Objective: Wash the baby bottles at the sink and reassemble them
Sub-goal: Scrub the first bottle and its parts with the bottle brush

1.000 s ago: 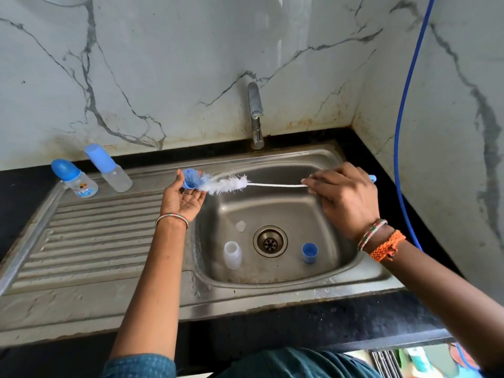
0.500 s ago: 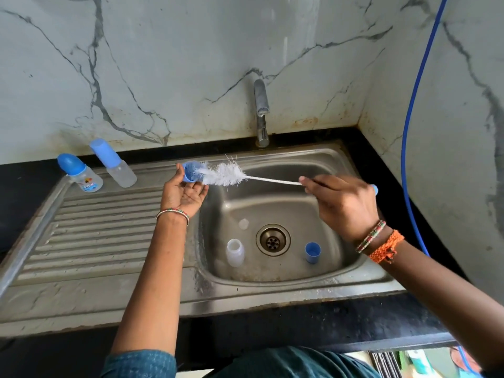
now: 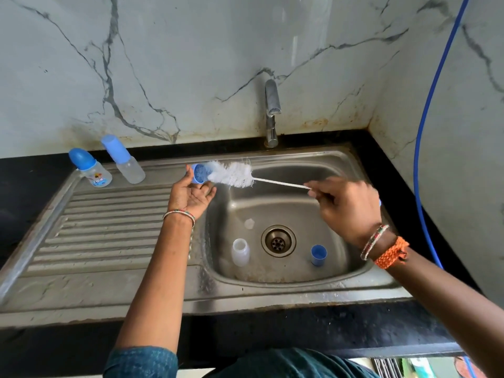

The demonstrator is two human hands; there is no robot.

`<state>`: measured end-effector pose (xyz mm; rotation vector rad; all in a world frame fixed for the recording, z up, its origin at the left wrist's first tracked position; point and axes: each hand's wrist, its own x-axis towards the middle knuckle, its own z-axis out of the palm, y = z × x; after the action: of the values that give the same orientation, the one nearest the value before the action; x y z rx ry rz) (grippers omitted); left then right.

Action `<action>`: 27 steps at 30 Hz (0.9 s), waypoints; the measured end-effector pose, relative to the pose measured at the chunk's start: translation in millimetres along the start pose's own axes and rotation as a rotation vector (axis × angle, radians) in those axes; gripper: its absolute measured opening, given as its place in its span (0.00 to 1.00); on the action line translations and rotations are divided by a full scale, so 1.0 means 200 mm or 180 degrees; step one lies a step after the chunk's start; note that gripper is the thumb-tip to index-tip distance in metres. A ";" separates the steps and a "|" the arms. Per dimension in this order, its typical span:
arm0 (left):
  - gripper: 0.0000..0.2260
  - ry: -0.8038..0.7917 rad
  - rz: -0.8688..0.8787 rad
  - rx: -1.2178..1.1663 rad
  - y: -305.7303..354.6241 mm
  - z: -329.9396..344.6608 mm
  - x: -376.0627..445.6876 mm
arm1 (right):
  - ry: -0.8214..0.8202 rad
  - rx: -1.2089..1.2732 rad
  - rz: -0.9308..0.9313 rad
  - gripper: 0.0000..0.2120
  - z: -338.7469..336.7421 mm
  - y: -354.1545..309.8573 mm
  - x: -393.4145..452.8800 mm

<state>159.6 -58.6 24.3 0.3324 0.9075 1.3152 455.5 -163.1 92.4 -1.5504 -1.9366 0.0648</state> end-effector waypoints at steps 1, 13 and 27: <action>0.12 -0.0035 0.0036 -0.0004 0.00 -0.01 0.00 | -0.0860 0.0669 0.0817 0.06 -0.01 -0.01 0.02; 0.11 -0.0085 -0.0136 0.0030 -0.02 -0.05 0.03 | -0.0038 -0.0316 -0.0229 0.06 0.04 -0.05 0.00; 0.11 -0.0060 -0.0230 0.0098 -0.02 -0.11 0.01 | -0.0603 -0.0212 0.0220 0.06 0.04 -0.10 0.00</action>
<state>146.8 -63.7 6.8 0.3324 0.9166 1.2310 434.2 -166.7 94.3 -1.7084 -2.0481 0.1845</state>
